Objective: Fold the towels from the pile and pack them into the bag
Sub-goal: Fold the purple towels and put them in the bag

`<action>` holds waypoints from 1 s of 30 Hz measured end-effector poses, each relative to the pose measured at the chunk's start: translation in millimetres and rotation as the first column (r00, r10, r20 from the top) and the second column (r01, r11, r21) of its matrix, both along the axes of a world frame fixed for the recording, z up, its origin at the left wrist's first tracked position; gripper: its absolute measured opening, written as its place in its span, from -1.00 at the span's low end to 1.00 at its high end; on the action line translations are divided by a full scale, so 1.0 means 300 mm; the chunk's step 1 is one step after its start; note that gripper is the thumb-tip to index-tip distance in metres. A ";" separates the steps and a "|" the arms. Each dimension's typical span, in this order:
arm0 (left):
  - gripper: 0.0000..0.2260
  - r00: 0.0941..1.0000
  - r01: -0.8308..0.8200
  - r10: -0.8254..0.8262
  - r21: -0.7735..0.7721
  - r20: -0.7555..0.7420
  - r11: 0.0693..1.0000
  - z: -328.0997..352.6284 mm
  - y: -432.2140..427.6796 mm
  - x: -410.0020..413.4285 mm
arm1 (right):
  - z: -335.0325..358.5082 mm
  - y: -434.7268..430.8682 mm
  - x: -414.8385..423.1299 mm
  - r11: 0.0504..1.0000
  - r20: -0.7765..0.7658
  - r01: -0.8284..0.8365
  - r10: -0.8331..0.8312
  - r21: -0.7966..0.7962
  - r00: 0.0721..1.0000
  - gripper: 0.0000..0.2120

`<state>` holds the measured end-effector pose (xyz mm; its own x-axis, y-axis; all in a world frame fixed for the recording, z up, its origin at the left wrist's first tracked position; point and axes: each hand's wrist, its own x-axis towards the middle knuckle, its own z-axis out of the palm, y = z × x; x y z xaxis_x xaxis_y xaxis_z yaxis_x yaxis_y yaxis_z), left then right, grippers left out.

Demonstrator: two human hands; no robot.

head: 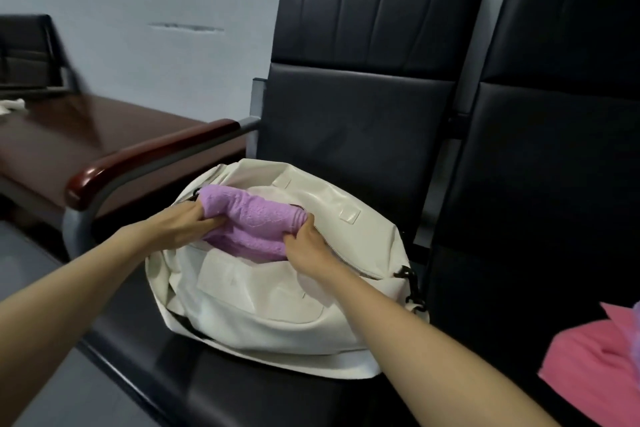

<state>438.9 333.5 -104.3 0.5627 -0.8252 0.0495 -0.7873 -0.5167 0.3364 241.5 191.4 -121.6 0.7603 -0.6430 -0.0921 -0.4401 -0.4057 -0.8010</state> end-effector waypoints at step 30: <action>-0.50 0.968 -0.075 -0.037 0.425 0.249 0.902 0.095 -0.050 -0.052 | 0.007 0.029 -0.036 0.996 0.084 0.068 -0.063 -0.055 0.994 -0.56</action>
